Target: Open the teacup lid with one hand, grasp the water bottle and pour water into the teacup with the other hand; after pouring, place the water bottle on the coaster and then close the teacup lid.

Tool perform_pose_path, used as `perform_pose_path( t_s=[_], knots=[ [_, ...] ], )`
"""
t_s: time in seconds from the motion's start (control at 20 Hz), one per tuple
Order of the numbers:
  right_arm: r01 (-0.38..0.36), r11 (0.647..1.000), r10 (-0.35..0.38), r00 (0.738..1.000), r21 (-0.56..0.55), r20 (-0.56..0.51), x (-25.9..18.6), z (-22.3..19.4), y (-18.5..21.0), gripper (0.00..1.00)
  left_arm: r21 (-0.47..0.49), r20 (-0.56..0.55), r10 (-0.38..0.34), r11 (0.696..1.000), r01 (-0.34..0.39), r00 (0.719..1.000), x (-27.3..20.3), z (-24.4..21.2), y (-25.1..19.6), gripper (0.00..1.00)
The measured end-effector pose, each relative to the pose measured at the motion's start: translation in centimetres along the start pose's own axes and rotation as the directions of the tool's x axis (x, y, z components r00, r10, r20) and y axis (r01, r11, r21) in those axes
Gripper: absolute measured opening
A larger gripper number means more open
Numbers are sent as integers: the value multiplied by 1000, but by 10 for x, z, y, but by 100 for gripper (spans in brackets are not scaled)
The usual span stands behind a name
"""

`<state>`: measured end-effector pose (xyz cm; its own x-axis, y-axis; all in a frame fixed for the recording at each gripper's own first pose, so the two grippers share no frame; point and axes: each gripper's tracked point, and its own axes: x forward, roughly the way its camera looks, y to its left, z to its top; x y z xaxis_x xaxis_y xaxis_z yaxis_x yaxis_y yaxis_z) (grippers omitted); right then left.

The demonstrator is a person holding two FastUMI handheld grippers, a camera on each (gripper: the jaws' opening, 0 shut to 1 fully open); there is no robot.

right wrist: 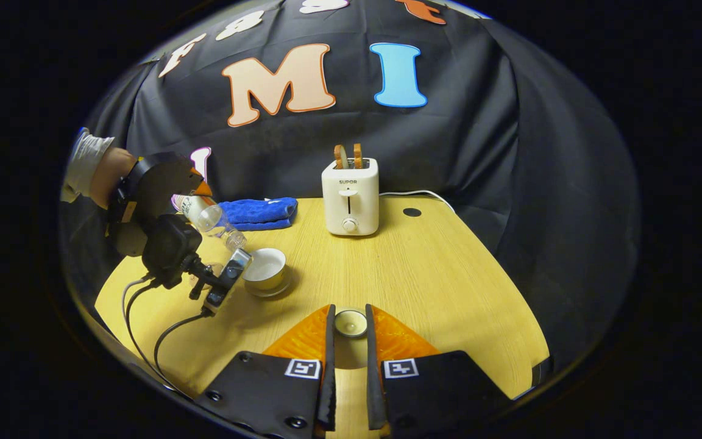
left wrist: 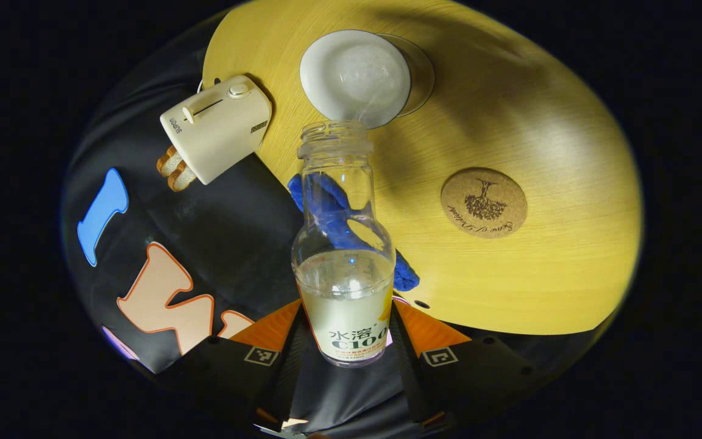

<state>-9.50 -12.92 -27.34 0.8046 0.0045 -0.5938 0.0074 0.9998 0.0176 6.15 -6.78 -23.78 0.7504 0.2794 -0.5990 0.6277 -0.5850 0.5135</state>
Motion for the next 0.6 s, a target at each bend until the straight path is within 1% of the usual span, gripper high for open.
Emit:
perform_pose_path(
  t_s=[0.1, 0.2, 0.25, 0.3, 0.35, 0.4, 0.45, 0.55, 0.6],
  knots=[
    [0, 1000, 0, 1000, 0, -1, 1, 0, 1, 23, 19, -3, -1, 1000, 1, 1000, -2, -1, 2, 70],
    [-2, 1000, 2, 1000, 1, -1, 2, 0, 3, 23, 31, 6, 13, 999, -14, 1000, -5, 2, 6, 70],
    [-4, 1000, 4, 1000, 0, -4, 3, -1, 4, 23, 27, 12, 7, 1000, -8, 1000, -5, 4, 5, 71],
    [-6, 1000, 6, 1000, 0, -6, 4, -1, 6, 23, 17, 21, 6, 1000, -7, 1000, -5, 6, 6, 70],
    [-10, 1000, 10, 1000, 2, -6, 5, 1, 8, 24, -8, 38, 7, 1000, -7, 999, -4, 8, 6, 70],
    [-18, 1000, 18, 1000, 9, -9, 5, 1, 11, 22, -51, 58, -1, 999, 4, 998, -2, 11, 2, 70],
    [-26, 1000, 26, 1000, 18, -13, 5, 1, 14, 23, -101, 79, -14, 995, 22, 997, -1, 13, -5, 70],
    [-33, 999, 33, 999, 22, -17, 6, 4, 16, 23, -200, 124, -34, 978, 59, 992, 3, 20, -18, 70],
    [-33, 999, 33, 999, 17, -18, 6, 6, 17, 24, -251, 147, -45, 964, 82, 988, 5, 23, -23, 70]
  ],
)
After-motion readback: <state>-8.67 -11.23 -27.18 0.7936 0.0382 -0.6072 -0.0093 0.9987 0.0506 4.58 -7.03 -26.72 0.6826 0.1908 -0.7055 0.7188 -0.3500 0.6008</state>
